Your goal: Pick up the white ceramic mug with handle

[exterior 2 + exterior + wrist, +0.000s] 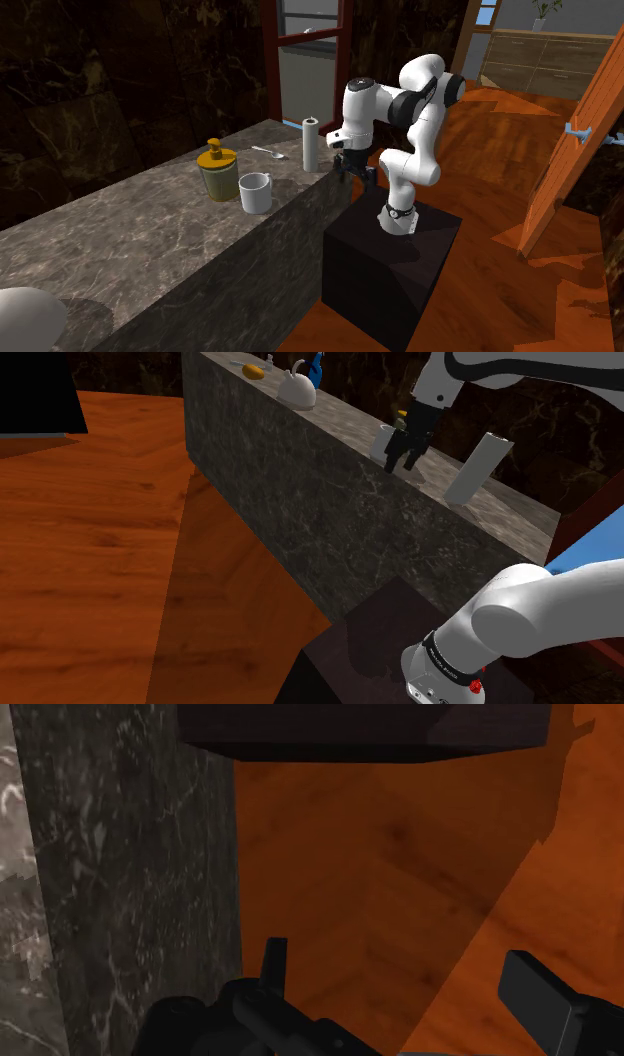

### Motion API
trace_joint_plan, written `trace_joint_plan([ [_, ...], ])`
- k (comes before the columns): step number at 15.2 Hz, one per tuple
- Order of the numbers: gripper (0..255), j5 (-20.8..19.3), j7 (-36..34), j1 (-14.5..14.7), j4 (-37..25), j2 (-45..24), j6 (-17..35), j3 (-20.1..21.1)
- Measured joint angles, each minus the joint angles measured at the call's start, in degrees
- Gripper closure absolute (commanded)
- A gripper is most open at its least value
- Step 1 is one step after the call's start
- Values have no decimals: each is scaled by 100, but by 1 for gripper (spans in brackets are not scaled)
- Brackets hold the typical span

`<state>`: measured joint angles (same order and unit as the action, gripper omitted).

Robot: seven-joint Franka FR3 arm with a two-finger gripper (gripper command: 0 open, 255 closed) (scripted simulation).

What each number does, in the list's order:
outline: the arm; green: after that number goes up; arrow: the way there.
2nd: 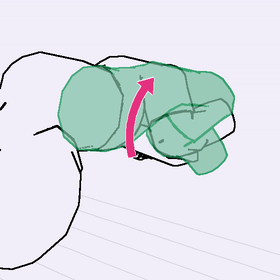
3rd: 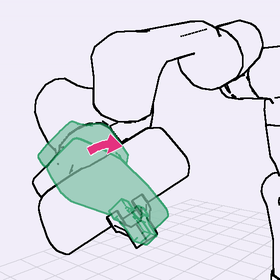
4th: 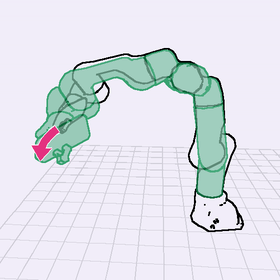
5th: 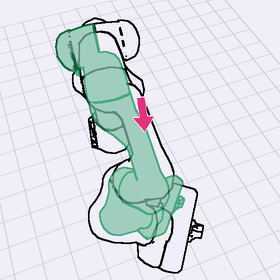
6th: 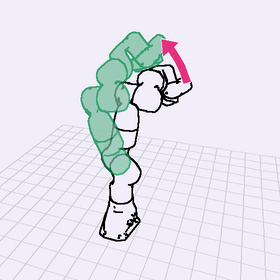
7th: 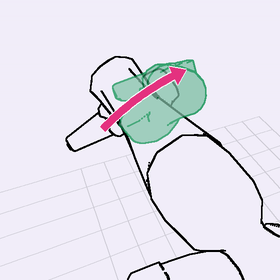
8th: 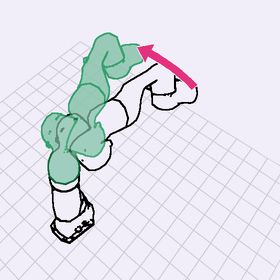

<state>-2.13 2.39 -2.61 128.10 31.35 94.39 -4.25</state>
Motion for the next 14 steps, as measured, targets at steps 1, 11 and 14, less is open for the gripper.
trace_joint_plan([
  [1,0,-31,87,-26,-125,-155,47,-72],
  [11,0,-66,1031,-262,-1887,-1885,186,-773],
  [14,0,47,1315,-342,-2550,-2502,179,-950],
])
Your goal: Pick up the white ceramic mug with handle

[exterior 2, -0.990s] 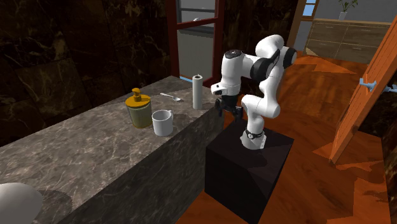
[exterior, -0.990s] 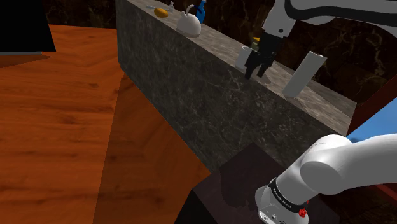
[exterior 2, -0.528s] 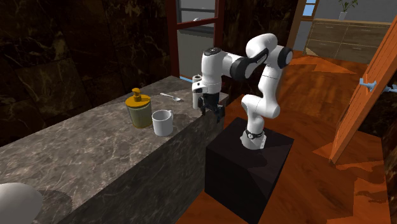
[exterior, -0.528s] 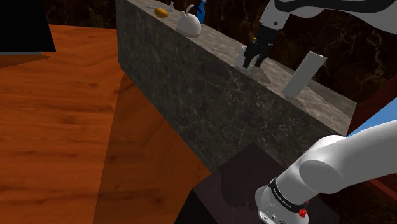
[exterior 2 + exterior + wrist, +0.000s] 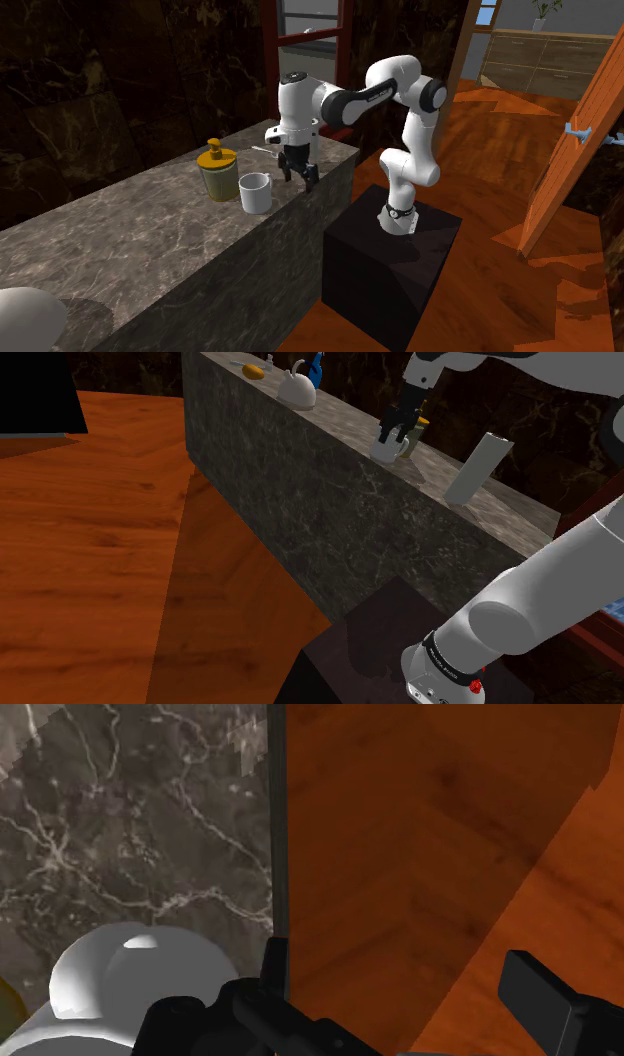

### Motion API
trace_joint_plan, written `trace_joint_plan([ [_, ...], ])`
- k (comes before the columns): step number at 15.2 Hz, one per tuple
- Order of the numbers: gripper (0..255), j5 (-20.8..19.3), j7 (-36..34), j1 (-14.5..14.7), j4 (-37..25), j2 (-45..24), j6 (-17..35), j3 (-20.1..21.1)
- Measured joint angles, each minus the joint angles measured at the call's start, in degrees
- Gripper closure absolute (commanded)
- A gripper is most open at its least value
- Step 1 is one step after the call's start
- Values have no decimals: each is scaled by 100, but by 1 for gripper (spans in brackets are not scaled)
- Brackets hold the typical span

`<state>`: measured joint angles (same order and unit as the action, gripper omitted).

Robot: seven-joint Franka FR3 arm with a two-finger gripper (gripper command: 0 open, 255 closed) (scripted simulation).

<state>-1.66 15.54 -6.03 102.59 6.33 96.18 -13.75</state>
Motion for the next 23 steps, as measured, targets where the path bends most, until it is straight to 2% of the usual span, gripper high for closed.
trace_joint_plan([
  [8,0,516,746,-421,-2403,-1785,-567,-354],
  [11,0,559,792,-454,-2400,-1922,-424,-362],
  [16,0,540,797,-433,-1948,-1859,-30,-357],
  [17,255,538,794,-429,-1910,-1851,0,-355],
  [23,255,536,792,-426,-1879,-1845,28,-354],
])
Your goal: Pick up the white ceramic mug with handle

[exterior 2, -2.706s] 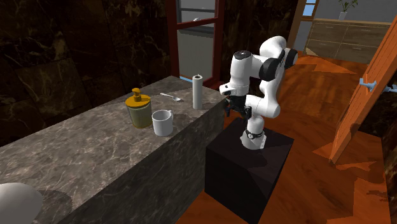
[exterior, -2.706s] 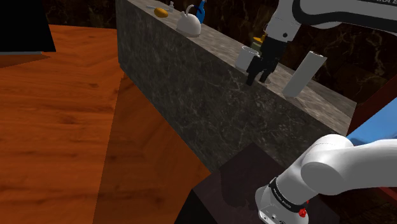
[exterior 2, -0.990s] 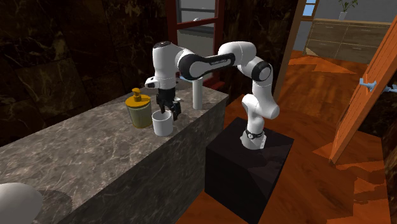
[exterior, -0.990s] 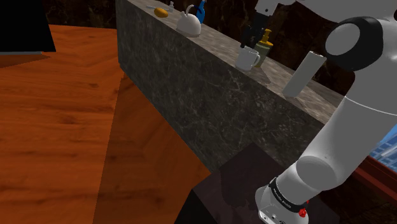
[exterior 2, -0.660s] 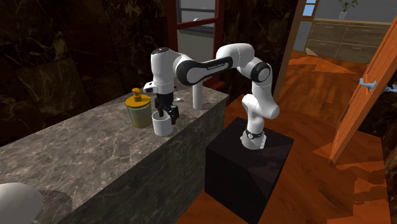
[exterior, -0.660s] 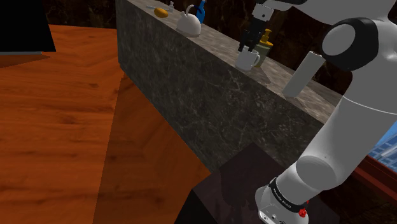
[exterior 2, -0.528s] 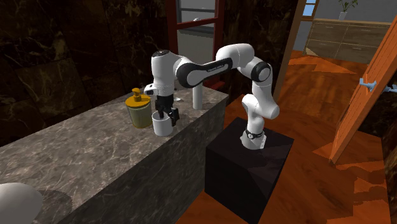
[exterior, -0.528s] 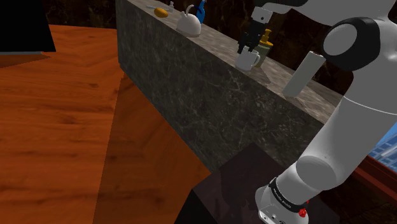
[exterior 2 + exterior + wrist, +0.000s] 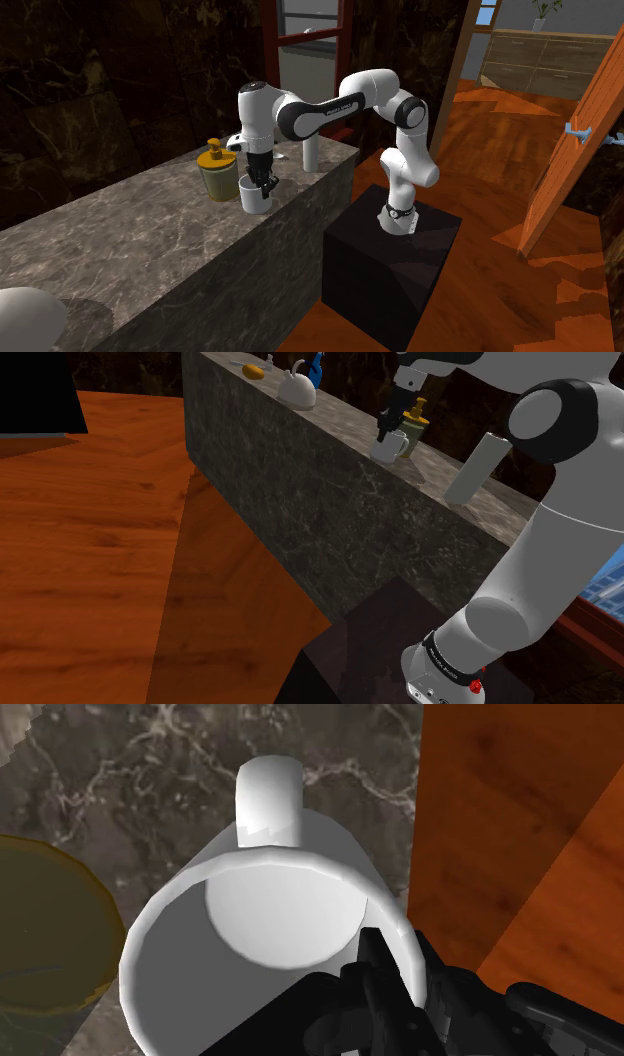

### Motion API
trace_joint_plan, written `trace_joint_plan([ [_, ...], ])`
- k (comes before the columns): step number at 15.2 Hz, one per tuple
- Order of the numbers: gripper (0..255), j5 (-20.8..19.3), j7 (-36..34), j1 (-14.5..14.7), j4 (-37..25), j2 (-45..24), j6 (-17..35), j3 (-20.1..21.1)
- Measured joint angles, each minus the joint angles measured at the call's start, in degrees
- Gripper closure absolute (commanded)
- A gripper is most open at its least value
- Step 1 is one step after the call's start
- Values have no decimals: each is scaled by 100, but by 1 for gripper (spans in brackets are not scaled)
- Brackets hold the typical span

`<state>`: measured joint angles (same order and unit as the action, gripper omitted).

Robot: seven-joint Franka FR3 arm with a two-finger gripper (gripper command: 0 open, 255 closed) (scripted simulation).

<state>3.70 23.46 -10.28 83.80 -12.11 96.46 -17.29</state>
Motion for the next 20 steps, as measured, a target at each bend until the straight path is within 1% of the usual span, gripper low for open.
trace_joint_plan([
  [4,255,1,1,0,-1,-1,0,0],
  [6,255,-1,-4,-2,-95,-2,-96,-1],
  [10,255,27,15,-35,-480,-92,-394,-10],
  [20,255,130,42,-145,-1705,-411,-1310,-29],
])
